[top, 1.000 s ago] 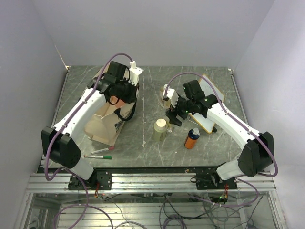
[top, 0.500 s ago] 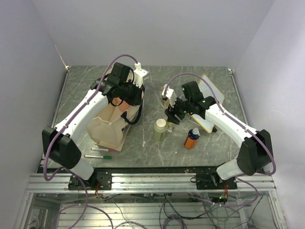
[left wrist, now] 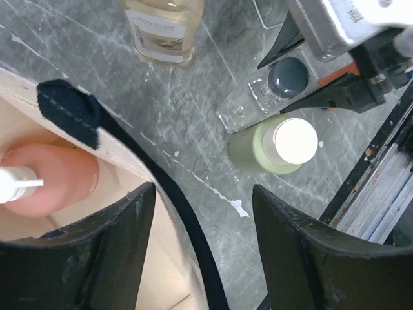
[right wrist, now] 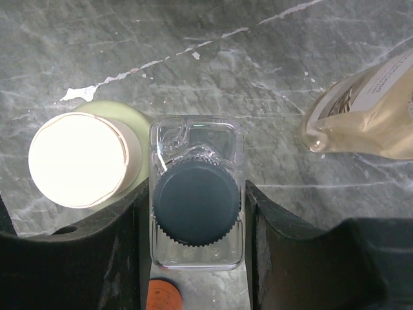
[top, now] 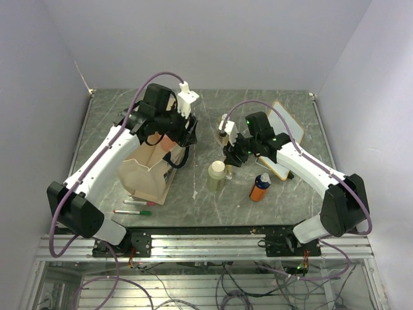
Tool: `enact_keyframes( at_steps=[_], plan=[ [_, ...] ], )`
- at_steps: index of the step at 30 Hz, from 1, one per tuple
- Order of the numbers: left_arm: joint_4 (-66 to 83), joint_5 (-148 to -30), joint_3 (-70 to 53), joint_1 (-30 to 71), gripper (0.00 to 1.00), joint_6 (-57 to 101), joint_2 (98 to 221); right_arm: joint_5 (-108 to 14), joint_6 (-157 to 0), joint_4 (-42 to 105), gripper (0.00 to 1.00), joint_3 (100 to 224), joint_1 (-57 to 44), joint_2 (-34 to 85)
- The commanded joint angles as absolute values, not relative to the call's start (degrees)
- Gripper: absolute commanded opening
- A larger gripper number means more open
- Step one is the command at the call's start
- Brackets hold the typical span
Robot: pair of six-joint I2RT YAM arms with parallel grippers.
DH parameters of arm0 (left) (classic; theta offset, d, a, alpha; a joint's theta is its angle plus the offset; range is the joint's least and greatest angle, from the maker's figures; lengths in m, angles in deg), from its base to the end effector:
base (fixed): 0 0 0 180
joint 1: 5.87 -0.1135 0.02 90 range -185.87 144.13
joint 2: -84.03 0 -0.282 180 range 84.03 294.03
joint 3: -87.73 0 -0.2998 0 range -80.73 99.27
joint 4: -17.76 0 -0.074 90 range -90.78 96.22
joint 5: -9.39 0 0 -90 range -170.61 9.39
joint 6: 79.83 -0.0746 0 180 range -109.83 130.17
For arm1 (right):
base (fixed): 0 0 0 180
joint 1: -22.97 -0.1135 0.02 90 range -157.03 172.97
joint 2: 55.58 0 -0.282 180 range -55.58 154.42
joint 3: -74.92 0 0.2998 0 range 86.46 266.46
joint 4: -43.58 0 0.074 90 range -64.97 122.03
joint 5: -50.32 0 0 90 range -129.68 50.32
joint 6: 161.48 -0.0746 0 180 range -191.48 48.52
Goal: Place the personal care products into the canvas bag
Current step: Pick up the care product from the center of the board.
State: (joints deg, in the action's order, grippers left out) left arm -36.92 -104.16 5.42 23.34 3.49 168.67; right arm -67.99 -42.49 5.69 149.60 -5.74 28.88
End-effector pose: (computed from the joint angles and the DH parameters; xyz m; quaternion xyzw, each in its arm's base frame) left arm 0.3277 -0.2174 0.3674 0.3547 0.8238 -0.2609 0.3570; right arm 0.3183 0.2147 0.2400 -0.5136 0.7494 0.2272 0.3506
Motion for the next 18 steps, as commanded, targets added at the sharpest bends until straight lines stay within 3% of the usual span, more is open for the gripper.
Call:
enact_keyframes(
  at_steps=[1,6,18],
  plan=[
    [-37.7,-102.5,6.8,23.8,0.77,0.6,164.6,-70.7,-41.8,8.4,0.00,151.3,-5.5,28.5],
    [-39.2,-100.1,8.6,21.0,0.89,-0.6,161.7,-70.0,-42.7,6.9,0.00,155.6,-5.6,28.1],
    [-38.9,-95.8,9.8,8.0,0.93,2.0,156.1,-69.4,-47.4,0.3,0.00,175.2,-5.5,30.8]
  ],
)
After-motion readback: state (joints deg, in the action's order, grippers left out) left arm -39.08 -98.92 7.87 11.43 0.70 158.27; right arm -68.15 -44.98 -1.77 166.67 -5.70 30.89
